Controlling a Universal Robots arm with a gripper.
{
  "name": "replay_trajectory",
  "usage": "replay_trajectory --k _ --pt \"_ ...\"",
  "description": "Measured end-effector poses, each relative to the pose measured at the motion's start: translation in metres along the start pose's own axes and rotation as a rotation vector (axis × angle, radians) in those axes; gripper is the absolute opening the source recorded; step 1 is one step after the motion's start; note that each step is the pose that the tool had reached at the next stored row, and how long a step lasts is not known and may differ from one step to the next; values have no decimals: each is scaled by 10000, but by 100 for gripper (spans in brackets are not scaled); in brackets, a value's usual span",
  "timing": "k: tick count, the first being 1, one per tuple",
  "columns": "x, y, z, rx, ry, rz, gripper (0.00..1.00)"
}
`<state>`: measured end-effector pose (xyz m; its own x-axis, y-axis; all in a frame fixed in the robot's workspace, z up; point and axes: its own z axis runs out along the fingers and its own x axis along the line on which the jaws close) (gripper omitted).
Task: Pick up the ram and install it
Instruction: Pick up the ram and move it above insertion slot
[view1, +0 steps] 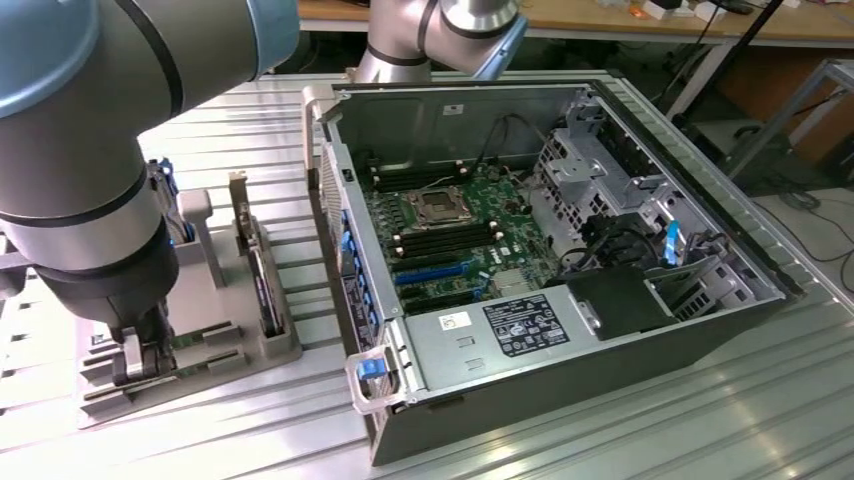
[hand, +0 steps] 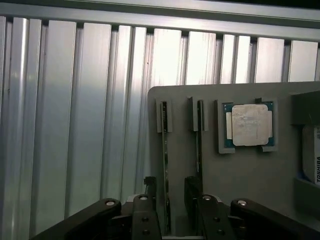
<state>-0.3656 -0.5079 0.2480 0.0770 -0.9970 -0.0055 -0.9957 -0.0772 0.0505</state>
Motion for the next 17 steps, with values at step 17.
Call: replay_trajectory --k 17 --pt "48 -1 322 62 9 -119 36"
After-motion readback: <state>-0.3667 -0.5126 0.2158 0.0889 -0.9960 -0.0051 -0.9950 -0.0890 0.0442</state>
